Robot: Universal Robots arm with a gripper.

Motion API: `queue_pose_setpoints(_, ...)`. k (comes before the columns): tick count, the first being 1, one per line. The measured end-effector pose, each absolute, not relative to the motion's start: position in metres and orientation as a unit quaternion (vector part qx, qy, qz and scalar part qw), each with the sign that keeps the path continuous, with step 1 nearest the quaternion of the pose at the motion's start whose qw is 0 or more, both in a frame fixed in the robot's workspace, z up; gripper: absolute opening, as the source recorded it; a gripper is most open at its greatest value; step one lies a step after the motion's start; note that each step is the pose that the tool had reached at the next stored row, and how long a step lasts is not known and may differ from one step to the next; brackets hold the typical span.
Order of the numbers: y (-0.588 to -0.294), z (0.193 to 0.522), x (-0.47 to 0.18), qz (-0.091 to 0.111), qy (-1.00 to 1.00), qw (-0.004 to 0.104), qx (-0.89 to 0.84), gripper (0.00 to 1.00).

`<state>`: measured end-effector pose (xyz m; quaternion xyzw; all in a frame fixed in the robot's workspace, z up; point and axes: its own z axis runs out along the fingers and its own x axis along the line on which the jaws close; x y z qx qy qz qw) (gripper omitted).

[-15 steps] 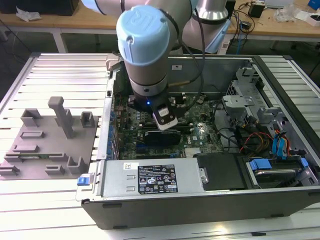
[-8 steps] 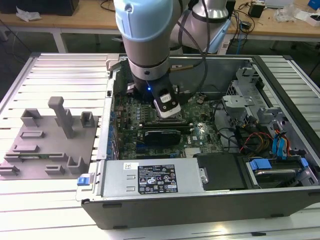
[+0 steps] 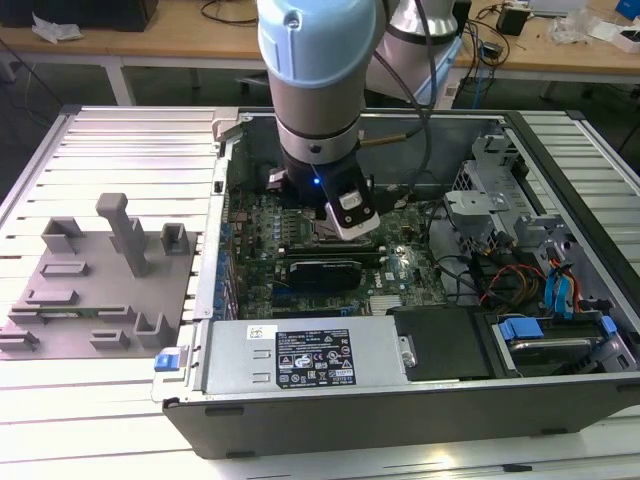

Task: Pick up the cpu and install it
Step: 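Install the second cpu locking lever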

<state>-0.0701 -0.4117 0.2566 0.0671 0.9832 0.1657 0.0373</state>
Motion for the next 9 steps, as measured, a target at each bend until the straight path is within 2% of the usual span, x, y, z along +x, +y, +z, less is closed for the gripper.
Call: queue_pose_setpoints(9, -0.419, 0.240, -0.055, 0.166, 0.983, 0.037, 0.067, 0.11)
